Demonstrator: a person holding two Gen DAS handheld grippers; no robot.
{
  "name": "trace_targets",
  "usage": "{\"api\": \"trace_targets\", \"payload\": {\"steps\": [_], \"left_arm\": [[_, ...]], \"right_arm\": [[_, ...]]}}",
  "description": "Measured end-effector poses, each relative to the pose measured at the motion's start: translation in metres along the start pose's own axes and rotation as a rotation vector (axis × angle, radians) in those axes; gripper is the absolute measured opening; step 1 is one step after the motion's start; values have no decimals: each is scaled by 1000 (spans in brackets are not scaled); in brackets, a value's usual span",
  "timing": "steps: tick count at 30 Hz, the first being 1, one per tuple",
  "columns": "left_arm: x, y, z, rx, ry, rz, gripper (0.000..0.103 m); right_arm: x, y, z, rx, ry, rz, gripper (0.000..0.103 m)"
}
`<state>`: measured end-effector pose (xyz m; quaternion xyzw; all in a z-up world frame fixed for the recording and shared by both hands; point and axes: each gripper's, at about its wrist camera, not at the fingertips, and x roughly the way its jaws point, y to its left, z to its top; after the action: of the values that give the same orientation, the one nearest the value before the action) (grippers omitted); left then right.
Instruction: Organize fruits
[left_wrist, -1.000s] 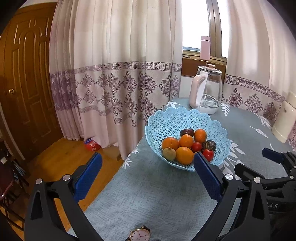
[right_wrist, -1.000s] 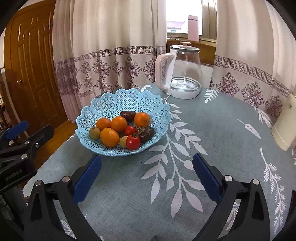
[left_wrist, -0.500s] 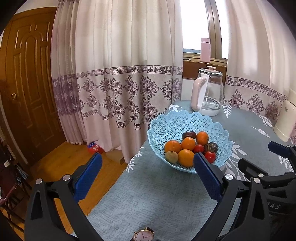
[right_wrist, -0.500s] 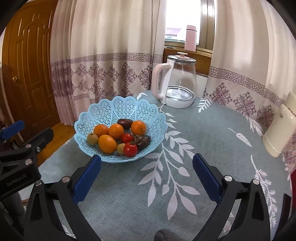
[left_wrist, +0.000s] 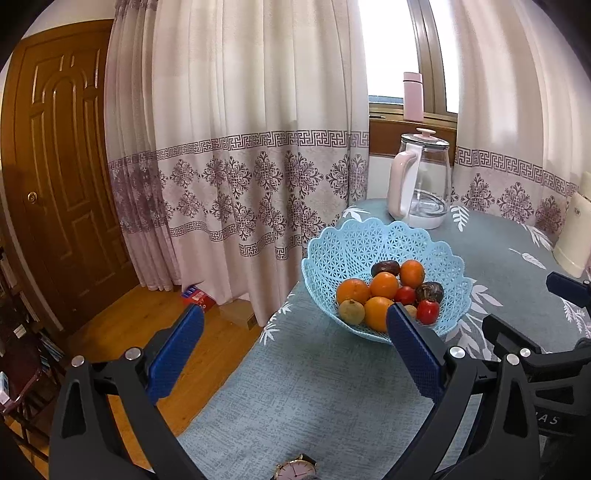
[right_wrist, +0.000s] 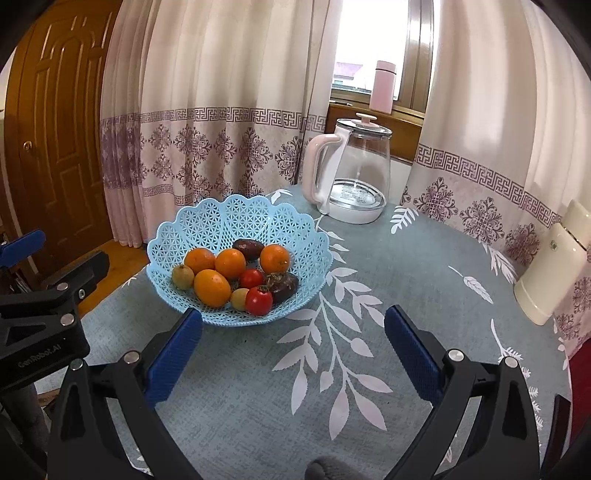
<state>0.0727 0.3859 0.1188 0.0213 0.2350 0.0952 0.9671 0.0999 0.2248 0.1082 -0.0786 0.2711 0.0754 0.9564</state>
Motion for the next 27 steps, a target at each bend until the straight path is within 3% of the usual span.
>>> {"api": "trace_targets", "payload": {"steps": [27], "left_arm": [[3,3,-1,-2,5,7,100]], "right_arm": [[1,6,0,-28,-12,-11,98]]}}
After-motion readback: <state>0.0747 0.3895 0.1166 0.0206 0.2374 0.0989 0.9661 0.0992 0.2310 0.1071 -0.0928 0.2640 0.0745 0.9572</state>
